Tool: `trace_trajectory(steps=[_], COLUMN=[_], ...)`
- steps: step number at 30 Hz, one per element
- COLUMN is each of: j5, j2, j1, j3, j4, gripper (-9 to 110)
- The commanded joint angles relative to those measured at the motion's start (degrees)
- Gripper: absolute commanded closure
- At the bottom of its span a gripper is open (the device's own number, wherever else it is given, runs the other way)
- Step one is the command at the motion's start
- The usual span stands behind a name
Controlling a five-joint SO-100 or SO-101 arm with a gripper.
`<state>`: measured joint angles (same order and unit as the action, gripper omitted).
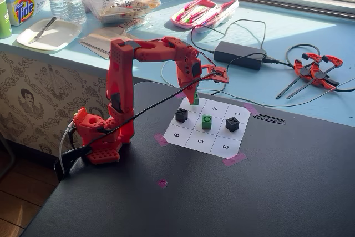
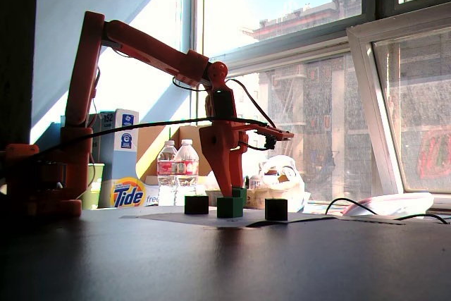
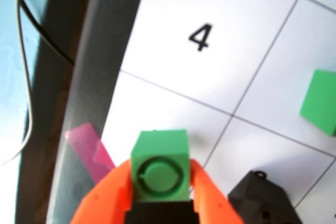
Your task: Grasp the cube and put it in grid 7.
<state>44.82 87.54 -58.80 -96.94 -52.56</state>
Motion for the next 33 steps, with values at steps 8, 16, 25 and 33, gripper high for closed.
trace_trajectory(steps=[8, 16, 25, 33], j5=[-1.7, -5.5, -14.9, -22.0], j2=[2.8, 13.9, 33.2, 57.0], j1=[2.2, 9.8, 27.7, 48.3], j3=[1.2, 13.5, 15.2, -18.5], j4=[-2.8, -18.6, -16.7, 6.0], gripper=[82, 76, 80, 101])
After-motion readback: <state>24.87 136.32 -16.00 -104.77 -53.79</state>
